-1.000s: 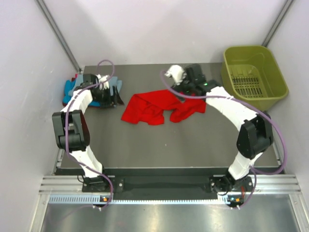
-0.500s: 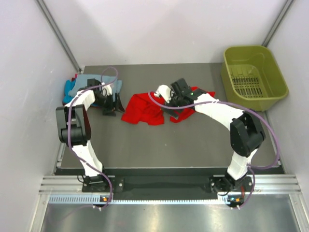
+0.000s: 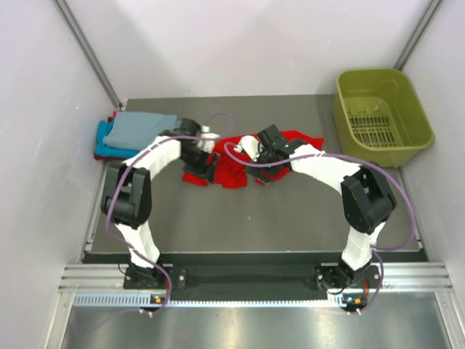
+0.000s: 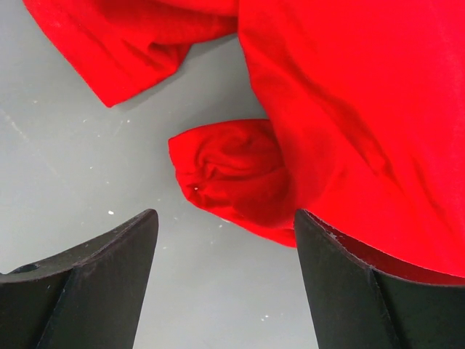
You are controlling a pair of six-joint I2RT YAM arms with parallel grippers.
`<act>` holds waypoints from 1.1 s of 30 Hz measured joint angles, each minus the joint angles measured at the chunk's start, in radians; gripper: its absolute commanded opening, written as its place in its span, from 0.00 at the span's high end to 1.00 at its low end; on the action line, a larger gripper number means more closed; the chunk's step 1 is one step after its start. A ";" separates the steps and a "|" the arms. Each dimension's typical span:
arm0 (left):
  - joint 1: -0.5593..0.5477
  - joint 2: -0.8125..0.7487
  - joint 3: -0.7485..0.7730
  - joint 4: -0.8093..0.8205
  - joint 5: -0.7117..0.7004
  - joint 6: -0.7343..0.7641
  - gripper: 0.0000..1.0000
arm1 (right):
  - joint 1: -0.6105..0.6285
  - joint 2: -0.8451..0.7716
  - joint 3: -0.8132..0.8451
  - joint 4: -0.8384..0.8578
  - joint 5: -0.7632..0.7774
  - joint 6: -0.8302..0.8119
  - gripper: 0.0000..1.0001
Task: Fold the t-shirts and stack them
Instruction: Flatten the tshirt out
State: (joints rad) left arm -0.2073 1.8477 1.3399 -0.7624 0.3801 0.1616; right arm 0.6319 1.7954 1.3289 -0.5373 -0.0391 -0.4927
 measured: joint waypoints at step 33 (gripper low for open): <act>-0.200 0.077 0.023 0.003 -0.382 0.076 1.00 | -0.028 0.027 -0.027 0.034 -0.006 0.007 0.26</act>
State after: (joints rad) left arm -0.4076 1.9247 1.3632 -0.7593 -0.0017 0.2371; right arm 0.6041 1.8221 1.3022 -0.5037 -0.0456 -0.4858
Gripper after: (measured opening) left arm 0.039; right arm 0.748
